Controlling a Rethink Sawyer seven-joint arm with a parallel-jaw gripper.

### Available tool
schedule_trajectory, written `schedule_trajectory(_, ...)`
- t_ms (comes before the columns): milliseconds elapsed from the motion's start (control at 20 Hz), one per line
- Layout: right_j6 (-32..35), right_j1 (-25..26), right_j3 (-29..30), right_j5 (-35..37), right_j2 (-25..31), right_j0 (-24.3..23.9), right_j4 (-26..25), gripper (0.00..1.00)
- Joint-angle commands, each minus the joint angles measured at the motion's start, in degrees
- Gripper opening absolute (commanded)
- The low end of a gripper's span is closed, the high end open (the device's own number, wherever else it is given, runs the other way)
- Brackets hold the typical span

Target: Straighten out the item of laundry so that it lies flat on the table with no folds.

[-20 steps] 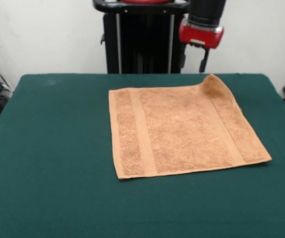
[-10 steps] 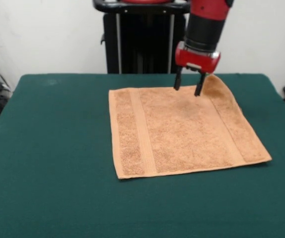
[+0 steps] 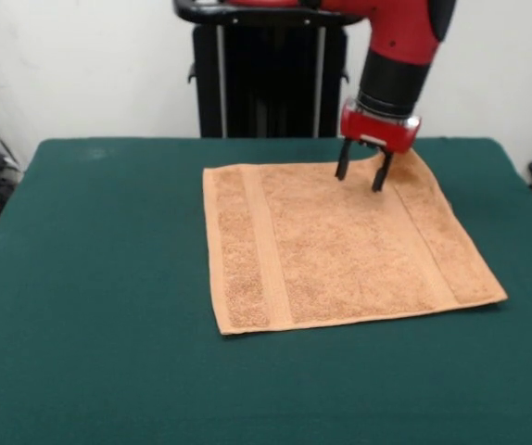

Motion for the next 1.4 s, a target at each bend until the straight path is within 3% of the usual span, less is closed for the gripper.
schedule_trajectory(50, 12.21, 3.37, -1.64, -5.96, 1.44, 3.34, 4.83, 1.0)
schedule_trajectory(700, 12.23, 1.31, 2.61, -7.56, 3.11, 2.99, 4.51, 1.0)
schedule_trajectory(1150, 12.53, -8.92, 7.72, -0.01, 2.39, 5.44, 5.99, 1.0)
schedule_trajectory(1400, 13.56, -10.44, 8.97, 0.94, 2.33, 7.82, 8.54, 1.0)
